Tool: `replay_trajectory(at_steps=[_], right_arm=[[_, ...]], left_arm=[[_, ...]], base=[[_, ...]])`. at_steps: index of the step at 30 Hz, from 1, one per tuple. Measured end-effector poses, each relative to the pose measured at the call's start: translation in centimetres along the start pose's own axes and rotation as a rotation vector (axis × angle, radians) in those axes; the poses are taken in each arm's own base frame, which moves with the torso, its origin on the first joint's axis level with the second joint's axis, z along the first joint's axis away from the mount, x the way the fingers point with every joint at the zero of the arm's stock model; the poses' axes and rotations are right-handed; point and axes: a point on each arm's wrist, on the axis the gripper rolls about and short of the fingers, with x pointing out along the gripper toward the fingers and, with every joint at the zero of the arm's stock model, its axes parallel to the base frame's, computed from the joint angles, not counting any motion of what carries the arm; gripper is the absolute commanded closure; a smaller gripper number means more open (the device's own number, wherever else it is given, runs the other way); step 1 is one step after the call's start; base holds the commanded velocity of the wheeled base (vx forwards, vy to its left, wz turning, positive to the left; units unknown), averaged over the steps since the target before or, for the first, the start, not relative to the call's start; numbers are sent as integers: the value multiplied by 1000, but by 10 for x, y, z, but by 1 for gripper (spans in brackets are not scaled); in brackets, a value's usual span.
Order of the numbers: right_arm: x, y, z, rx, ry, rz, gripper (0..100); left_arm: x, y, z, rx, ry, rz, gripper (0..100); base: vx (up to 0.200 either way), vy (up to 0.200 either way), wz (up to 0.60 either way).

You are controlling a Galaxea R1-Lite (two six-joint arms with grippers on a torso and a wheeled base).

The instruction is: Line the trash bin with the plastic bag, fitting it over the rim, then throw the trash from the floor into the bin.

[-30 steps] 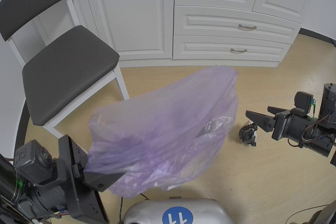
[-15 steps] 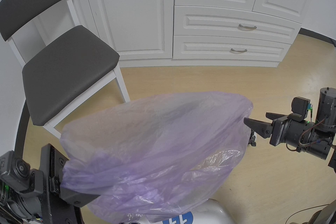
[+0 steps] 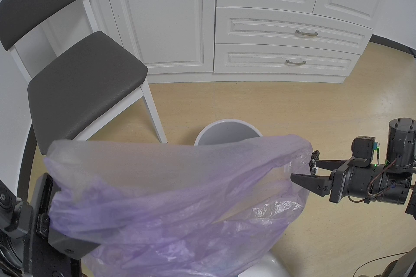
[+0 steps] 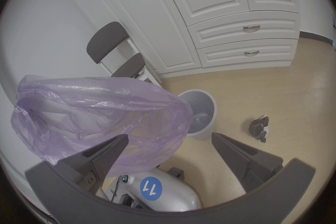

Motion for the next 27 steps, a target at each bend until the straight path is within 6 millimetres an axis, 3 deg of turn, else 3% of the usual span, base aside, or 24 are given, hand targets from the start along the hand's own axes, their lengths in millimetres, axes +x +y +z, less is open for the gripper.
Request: replay_trajectory(at_steps=[10,27], right_arm=[[-1,0,1,90,13,100,0],[-1,1,6,92,-28,109,0]], left_arm=[[-9,-9,7,-124,-14,-127,100],[-18,-14,-1,-143,37,-202,100]], base=[[0,0,0],[0,0,0]])
